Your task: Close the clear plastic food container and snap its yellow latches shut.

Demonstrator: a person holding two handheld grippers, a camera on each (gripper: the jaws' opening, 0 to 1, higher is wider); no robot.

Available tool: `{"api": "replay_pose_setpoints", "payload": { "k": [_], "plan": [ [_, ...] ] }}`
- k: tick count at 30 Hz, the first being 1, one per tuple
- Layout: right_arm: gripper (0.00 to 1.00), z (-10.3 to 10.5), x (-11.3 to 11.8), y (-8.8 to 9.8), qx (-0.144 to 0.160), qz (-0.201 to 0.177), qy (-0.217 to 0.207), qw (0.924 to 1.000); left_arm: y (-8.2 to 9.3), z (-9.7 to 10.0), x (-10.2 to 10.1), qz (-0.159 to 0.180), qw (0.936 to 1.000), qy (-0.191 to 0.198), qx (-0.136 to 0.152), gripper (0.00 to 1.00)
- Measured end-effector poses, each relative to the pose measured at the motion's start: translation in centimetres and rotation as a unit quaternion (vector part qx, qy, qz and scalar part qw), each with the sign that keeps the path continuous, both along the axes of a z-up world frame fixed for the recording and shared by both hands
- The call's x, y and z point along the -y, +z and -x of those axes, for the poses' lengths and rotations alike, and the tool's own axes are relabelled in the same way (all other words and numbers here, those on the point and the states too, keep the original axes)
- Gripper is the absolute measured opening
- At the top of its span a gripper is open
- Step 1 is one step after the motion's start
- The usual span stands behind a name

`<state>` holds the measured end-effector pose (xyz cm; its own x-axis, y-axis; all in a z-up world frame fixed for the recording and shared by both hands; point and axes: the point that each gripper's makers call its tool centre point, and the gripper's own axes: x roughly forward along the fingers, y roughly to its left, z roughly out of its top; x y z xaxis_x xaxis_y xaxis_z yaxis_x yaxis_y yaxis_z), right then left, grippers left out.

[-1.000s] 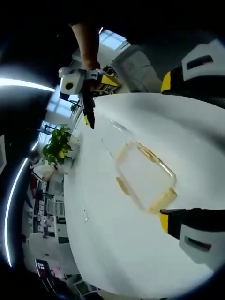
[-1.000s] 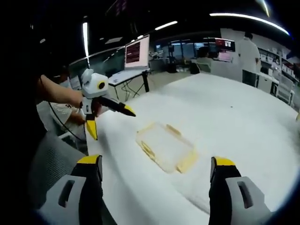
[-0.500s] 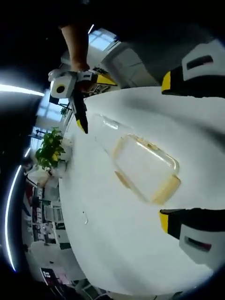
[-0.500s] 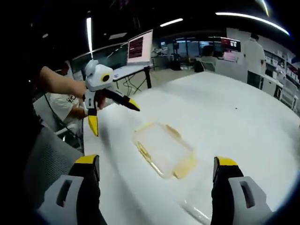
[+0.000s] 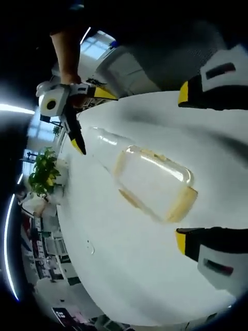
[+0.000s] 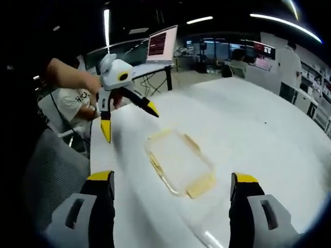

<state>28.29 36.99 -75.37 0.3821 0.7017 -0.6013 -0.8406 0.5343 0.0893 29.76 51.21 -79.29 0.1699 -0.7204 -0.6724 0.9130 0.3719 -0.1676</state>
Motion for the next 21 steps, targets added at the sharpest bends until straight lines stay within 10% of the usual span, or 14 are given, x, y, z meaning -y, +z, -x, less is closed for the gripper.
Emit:
{"api": "replay_pose_setpoints", "payload": {
  "k": [21],
  "plan": [
    [0.84, -0.7, 0.1, -2.6, 0.0, 0.085, 0.109, 0.9904, -1.4, -1.3, -1.1, -0.062, 0.9942, -0.077, 0.042, 0.82]
  ]
}}
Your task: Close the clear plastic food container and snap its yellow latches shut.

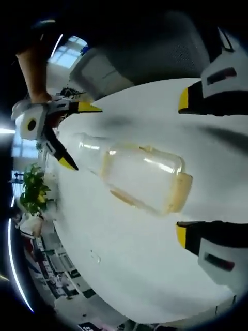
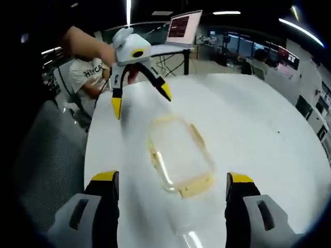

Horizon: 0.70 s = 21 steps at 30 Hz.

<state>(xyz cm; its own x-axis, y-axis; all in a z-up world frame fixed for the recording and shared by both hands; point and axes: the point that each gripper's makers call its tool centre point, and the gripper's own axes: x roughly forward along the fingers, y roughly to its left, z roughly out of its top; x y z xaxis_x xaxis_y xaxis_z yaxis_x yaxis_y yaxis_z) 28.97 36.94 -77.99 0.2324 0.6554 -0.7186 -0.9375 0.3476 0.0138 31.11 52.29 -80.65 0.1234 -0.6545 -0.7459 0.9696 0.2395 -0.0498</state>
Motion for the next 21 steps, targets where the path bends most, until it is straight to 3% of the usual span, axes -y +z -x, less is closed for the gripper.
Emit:
{"api": "replay_pose_setpoints", "payload": {
  "k": [5, 10, 12, 17, 21],
  "plan": [
    [0.82, -0.6, 0.4, -0.2, -0.003, 0.007, 0.011, 0.9999, -0.4, -0.3, 0.1, -0.005, 1.0, -0.002, -0.001, 0.8],
    [0.8, -1.4, 0.2, -0.9, -0.012, 0.008, 0.022, 0.9997, -0.6, -0.4, 0.7, -0.007, 0.9999, -0.01, 0.007, 0.71],
    [0.78, -1.6, 0.2, -1.5, -0.012, 0.027, 0.04, 0.9988, -0.7, -0.4, 1.0, -0.006, 0.9999, -0.013, 0.004, 0.72],
    [0.75, -2.7, -0.3, -1.9, -0.009, 0.027, 0.042, 0.9987, -1.3, -0.4, 1.0, -0.02, 0.9996, -0.021, 0.002, 0.72],
    [0.72, -2.9, 0.0, -2.9, -0.014, 0.049, 0.049, 0.9975, -1.9, -0.7, 0.8, -0.032, 0.9987, -0.038, 0.008, 0.7]
  ]
}}
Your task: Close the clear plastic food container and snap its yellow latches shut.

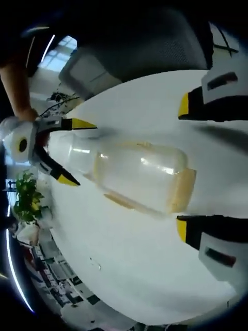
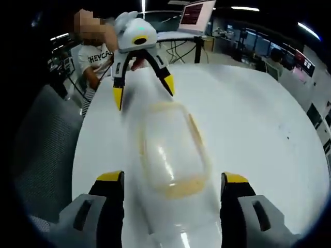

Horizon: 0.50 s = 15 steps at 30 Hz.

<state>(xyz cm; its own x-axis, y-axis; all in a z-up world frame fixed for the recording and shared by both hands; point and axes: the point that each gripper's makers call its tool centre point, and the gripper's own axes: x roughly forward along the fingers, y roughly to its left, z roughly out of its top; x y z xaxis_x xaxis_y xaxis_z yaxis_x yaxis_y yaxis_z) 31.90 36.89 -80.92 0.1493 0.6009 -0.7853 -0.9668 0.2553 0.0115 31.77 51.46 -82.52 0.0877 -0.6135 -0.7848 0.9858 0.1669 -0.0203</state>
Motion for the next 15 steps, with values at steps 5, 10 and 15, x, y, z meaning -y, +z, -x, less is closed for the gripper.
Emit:
{"api": "replay_pose_setpoints", "payload": {
  "k": [5, 10, 15],
  "plan": [
    [0.66, -0.3, 0.2, -0.5, -0.005, 0.013, 0.005, 0.9999, -0.7, -0.7, -0.4, -0.015, 0.9998, -0.008, -0.007, 0.66],
    [0.57, -0.6, 0.5, -1.2, -0.012, 0.036, 0.01, 0.9992, -0.8, -1.4, -0.5, -0.027, 0.9995, -0.017, -0.001, 0.64],
    [0.53, -0.6, 0.7, -1.9, -0.021, 0.051, 0.016, 0.9983, -1.0, -1.6, -0.5, -0.031, 0.9993, -0.018, -0.007, 0.61]
  ]
}}
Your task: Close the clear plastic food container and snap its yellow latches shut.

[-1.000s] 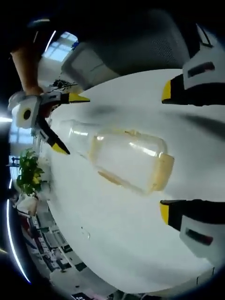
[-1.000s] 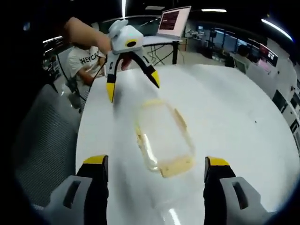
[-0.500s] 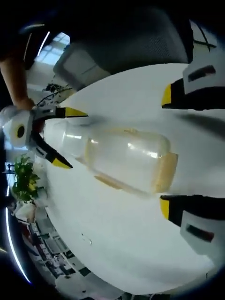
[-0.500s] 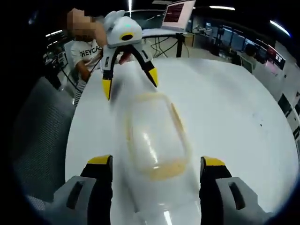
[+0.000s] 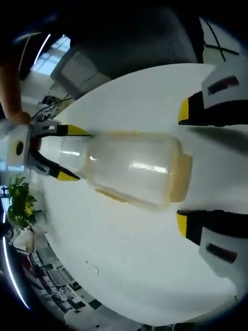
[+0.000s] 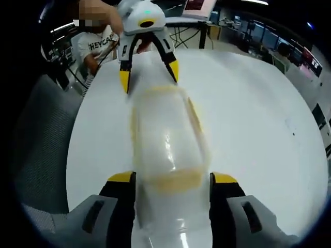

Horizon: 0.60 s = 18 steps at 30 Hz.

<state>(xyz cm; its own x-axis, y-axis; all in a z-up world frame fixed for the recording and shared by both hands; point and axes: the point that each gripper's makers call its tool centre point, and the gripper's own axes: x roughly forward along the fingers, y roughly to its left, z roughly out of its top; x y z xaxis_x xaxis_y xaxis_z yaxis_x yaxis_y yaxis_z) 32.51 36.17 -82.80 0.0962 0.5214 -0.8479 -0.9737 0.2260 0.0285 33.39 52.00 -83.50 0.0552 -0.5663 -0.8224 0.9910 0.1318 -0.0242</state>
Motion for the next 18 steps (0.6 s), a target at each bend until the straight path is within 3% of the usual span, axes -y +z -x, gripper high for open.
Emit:
{"api": "replay_pose_setpoints", "payload": {
  "k": [8, 13, 18],
  "plan": [
    [0.47, 0.2, 0.5, -0.5, -0.007, 0.022, 0.024, 0.9994, -0.4, -0.1, 0.0, -0.011, 0.9998, -0.017, -0.006, 0.57],
    [0.47, 0.0, 0.9, -1.1, 0.005, 0.053, 0.068, 0.9962, -1.0, -0.4, -0.1, -0.031, 0.999, -0.031, 0.004, 0.53],
    [0.46, -0.8, 0.6, -1.4, 0.017, 0.058, 0.077, 0.9951, -1.2, -0.6, 0.2, -0.037, 0.9989, -0.03, 0.004, 0.53]
  ]
}}
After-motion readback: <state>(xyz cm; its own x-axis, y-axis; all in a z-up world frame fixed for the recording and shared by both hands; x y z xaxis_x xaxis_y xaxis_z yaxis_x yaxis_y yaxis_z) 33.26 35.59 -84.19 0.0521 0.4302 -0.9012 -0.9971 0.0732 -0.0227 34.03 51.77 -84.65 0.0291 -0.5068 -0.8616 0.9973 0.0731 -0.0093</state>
